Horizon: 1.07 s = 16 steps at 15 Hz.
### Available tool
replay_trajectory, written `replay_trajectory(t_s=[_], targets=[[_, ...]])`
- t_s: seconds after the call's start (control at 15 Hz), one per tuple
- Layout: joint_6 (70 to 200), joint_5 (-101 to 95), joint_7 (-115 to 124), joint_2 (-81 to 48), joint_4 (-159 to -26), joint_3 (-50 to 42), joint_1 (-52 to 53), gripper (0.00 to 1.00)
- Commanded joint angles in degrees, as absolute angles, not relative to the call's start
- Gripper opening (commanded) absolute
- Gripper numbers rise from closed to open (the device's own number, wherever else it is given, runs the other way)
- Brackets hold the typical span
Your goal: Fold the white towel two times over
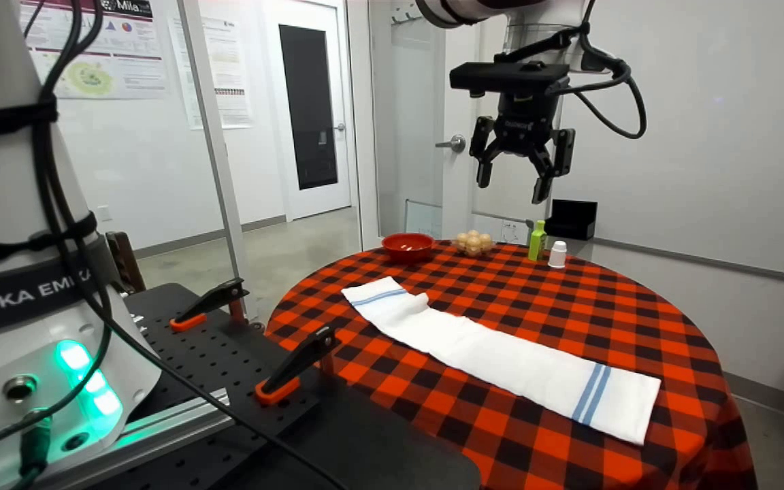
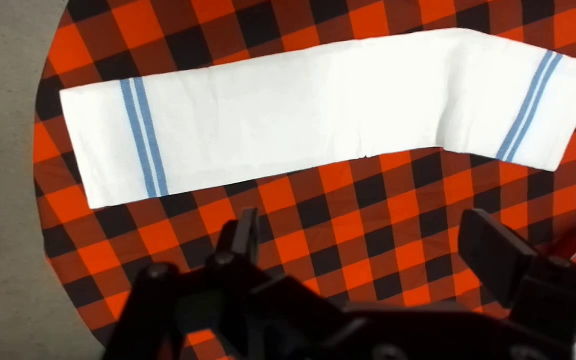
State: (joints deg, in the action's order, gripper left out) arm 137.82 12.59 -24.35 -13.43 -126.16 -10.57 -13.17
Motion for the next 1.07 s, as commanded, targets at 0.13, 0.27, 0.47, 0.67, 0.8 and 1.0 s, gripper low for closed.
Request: replay_trajectory(t_s=[0.13, 0.27, 0.47, 0.67, 0.8, 1.0], targets=[[137.24, 12.83, -24.81, -14.03, -125.54, -9.10, -14.48, 1.00], [137.14, 14.77, -29.25, -15.88, -124.03, -7.83, -15.56, 1.00], [134.81, 16.82, -32.79, -19.96, -120.18, -6.19, -17.39, 1.00], [133.38, 17.60, -35.84, -25.11, -115.34, -4.91, -20.06, 1.00], [132.70, 16.90, -37.24, -28.53, -111.95, -4.67, -21.84, 1.00], [132.47, 15.40, -37.23, -33.45, -106.71, -5.05, -24.20, 1.00]])
